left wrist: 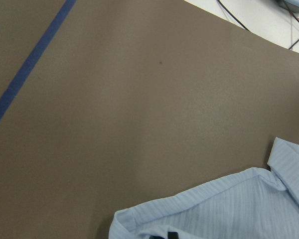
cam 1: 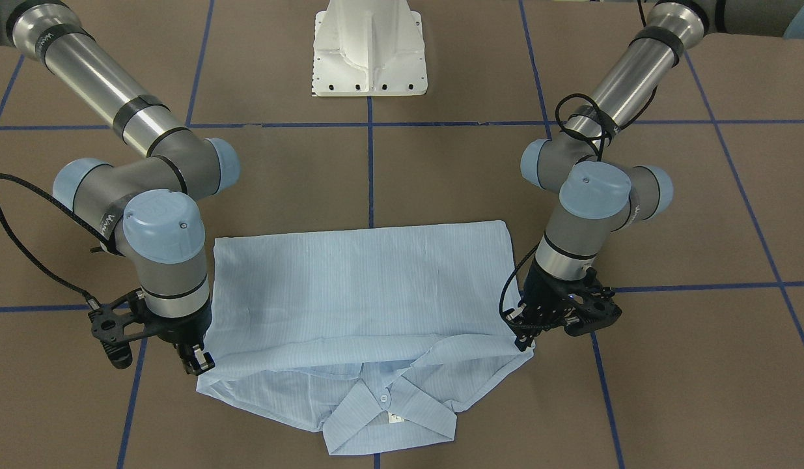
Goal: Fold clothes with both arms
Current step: 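Lay the hem near the collar and open both grippers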
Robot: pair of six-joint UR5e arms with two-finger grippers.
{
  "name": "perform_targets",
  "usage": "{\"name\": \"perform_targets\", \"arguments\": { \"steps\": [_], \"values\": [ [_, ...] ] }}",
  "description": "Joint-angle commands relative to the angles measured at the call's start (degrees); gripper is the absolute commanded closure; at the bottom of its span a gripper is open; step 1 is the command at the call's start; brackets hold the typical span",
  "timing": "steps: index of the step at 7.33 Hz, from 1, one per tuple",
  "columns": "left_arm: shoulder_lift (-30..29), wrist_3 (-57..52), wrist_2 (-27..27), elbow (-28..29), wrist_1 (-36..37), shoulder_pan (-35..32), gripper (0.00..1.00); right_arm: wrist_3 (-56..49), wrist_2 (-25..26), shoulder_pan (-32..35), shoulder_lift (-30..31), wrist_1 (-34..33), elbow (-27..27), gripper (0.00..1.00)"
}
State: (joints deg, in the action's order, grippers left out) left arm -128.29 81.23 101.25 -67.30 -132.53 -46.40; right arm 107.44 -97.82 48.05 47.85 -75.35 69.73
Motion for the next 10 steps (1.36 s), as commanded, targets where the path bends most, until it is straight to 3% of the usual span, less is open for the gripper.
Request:
{"name": "perform_targets", "arguments": {
  "steps": [1,2,3,4,5,7,8,10],
  "values": [
    [-0.03,-0.11,0.0,0.15,-0.01,-0.1,0.64,-0.03,0.0,-0.15,-0.12,0.03,-0.12,0.37],
    [-0.03,0.16,0.0,0.15,-0.71,-0.27,0.56,-0.03,-0.09,-0.32,-0.21,-0.06,-0.12,0.0],
    [0.06,-0.02,0.09,0.15,-0.89,-1.23,0.54,0.23,-0.17,-0.41,-0.47,0.03,0.75,0.0],
    [0.06,-0.1,0.35,-0.11,-0.98,-2.55,0.5,0.67,-0.61,-0.76,1.35,-0.84,7.11,0.0],
    [0.06,-0.28,0.35,-0.11,-0.98,-2.65,0.44,2.32,-0.09,-4.68,10.77,-0.5,17.36,0.0],
    [0.41,-0.72,0.35,-0.11,-1.94,-2.65,0.39,8.64,-0.09,-9.53,19.97,-0.23,27.79,0.0],
    [0.67,-0.72,0.35,-0.11,-2.64,-2.65,0.39,9.63,-0.17,-11.29,22.61,-0.06,30.01,0.0],
    [0.85,-0.63,0.35,-0.2,-2.65,-2.65,0.39,11.39,-0.35,-12.72,22.9,-0.06,29.33,0.0]
  ]
}}
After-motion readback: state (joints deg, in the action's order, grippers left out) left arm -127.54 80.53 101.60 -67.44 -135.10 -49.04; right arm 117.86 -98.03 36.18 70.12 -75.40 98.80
